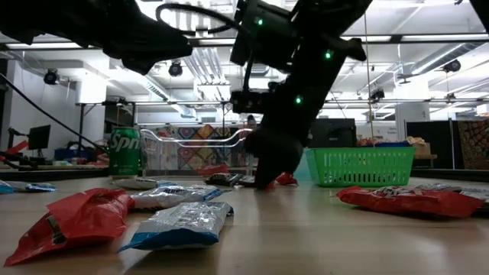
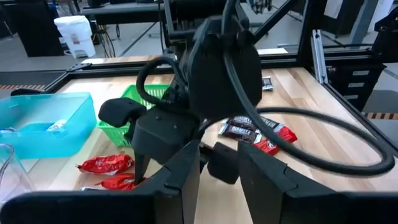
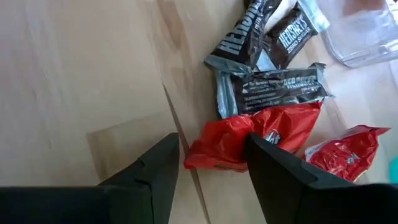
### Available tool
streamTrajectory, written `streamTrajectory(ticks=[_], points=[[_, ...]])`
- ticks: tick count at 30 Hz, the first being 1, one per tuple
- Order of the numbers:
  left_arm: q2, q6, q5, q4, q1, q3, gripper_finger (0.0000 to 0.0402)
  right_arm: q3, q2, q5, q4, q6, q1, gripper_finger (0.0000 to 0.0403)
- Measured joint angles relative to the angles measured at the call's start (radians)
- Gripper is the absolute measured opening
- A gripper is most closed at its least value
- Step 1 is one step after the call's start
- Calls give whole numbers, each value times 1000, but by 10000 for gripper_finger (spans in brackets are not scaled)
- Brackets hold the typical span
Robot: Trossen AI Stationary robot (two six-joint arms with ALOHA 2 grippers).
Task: Sort candy
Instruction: Put the red chocolate bar into the transparent bin
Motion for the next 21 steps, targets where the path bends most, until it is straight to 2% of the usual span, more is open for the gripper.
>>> streamTrajectory(ticks=[3, 5, 11, 21], points=[[0, 0, 0, 2, 0, 0, 92, 3, 16, 5, 3, -1, -2, 165], [0, -2, -1, 2, 0, 0, 92, 3, 17, 4, 3, 0, -2, 143], [0, -3, -1, 2, 0, 0, 92, 0, -4, -4, -9, 14, -5, 27], [0, -54, 2, 11, 0, 0, 102, -12, -169, -47, -25, -31, 47, 10]])
